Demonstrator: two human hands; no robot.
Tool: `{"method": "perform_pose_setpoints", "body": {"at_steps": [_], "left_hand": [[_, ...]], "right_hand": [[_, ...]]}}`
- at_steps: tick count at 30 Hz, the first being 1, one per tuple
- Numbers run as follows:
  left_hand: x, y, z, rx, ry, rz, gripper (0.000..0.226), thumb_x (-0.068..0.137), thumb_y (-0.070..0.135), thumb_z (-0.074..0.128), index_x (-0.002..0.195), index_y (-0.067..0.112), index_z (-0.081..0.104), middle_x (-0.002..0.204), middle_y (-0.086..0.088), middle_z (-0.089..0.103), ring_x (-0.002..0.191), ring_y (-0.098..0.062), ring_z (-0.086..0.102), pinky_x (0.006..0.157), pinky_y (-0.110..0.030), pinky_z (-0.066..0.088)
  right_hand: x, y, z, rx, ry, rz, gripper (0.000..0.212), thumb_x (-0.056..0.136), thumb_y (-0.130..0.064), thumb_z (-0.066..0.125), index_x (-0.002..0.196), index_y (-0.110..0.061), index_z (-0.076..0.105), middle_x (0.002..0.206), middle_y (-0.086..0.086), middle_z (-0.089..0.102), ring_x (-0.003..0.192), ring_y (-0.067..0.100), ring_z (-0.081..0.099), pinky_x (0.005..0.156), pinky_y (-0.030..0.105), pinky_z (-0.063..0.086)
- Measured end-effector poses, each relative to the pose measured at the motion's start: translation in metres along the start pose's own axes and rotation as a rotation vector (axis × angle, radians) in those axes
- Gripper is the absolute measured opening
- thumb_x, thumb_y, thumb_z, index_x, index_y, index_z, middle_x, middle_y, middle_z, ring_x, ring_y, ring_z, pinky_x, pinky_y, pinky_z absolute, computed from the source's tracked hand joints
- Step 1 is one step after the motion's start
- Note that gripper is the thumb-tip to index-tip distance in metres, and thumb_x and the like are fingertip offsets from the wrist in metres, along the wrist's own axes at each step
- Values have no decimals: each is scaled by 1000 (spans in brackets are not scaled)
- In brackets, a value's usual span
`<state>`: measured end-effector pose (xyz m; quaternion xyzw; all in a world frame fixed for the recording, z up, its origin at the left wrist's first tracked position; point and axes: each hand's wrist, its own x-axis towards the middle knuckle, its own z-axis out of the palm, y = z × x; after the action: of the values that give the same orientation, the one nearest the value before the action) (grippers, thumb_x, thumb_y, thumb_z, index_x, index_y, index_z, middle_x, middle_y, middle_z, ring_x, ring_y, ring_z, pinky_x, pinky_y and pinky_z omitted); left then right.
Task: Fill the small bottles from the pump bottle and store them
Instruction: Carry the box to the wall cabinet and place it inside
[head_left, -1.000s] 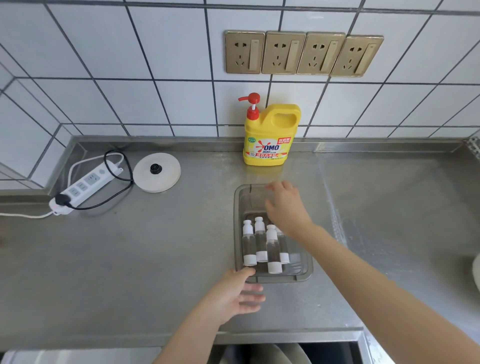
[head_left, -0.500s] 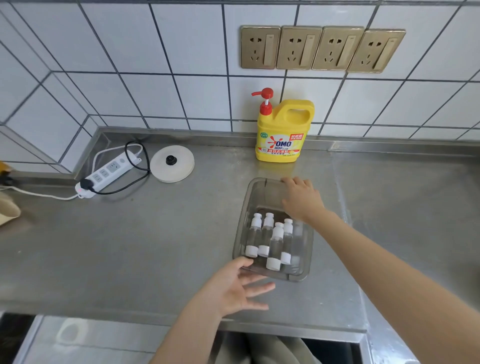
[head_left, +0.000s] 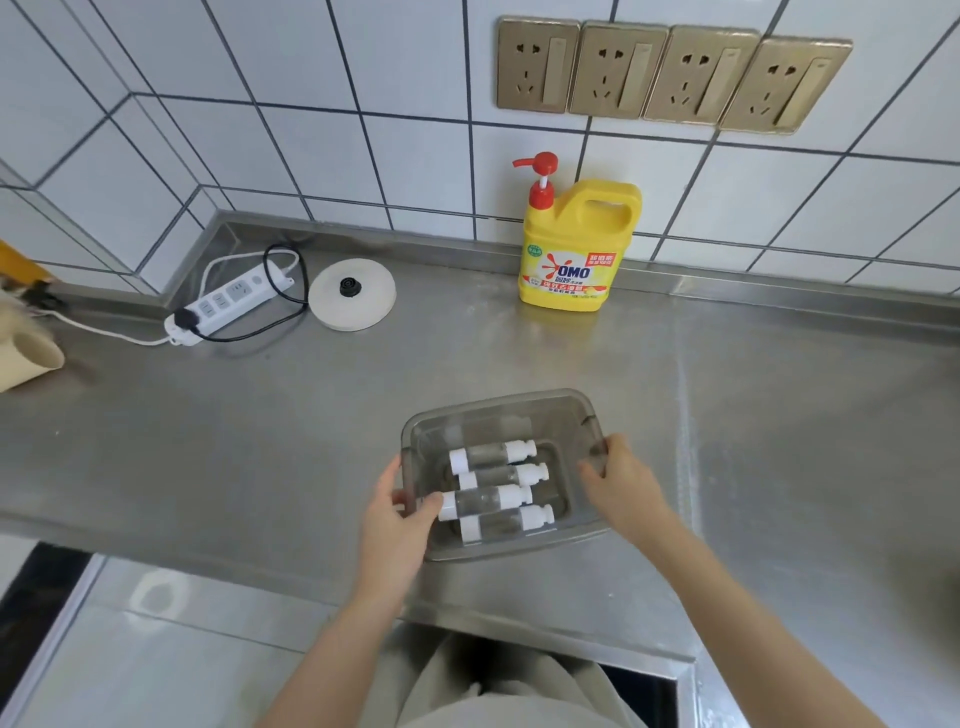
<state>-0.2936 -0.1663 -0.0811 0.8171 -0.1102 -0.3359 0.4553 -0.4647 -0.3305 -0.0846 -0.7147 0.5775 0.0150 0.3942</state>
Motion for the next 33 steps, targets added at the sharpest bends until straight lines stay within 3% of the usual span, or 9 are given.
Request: {"method": "perform_pose_setpoints", "body": {"at_steps": [2,6,12,17,22,24,27,30,33], "left_hand": [[3,-4,3,105,31,64,59,89,13,68,142,24,45,89,4,54,86,-18,56,85,-33,49],[10,-3,-1,167,92,103,51,92,10,63,140,19,49,77,0,50,70,-19,51,81,-39,50],[11,-4,-30,137,202,163,35,93,10,63,127,10,55,78,0,51,68,-14,50,69,-25,43],[6,-6,-74,102,278,168,30,93,15,62,122,16,57,83,-8,56,73,-19,52,73,-31,48],[10,-13,-117,93,356,156,27,93,18,63,120,22,59,75,5,53,67,-8,49,64,-13,42],[21,-25,-156,73,396,137,29,93,18,63,121,22,59,74,7,53,67,-8,50,64,-14,43],[36,-37,-199,63,437,119,31,92,18,64,122,20,60,76,7,56,69,-8,53,71,-27,48],[55,-55,-257,64,457,121,32,92,18,64,124,20,59,78,3,58,69,-9,54,68,-24,47],[65,-70,-315,79,483,121,33,92,17,65,124,22,58,79,0,58,66,-7,52,64,-10,43]], "right_hand": [[-3,2,2,58,15,21,19,96,-21,49,109,-7,45,87,8,55,79,29,51,68,32,37],[-7,0,-2,153,52,4,15,95,-17,47,107,-9,49,78,0,54,79,27,55,66,31,41],[-24,-25,-4,305,27,-85,7,94,-16,53,100,-13,52,75,-1,53,69,18,49,57,27,38],[-37,-63,10,305,-50,-144,9,92,-22,56,92,-14,51,77,3,54,67,19,48,58,29,39],[-45,-110,31,208,-82,-194,13,91,-17,55,84,-10,47,72,1,48,65,19,44,54,27,35],[-46,-144,61,152,-103,-237,13,91,-16,55,83,-9,47,71,0,46,62,17,41,52,25,33],[-51,-182,90,106,-129,-272,12,91,-16,55,86,-7,48,71,0,46,61,16,39,52,24,33],[-56,-230,136,55,-150,-287,15,91,-18,55,89,-4,50,72,1,48,62,16,41,51,25,34],[-63,-276,182,14,-181,-308,16,91,-21,56,89,-6,50,73,3,51,64,18,45,52,26,35]]}}
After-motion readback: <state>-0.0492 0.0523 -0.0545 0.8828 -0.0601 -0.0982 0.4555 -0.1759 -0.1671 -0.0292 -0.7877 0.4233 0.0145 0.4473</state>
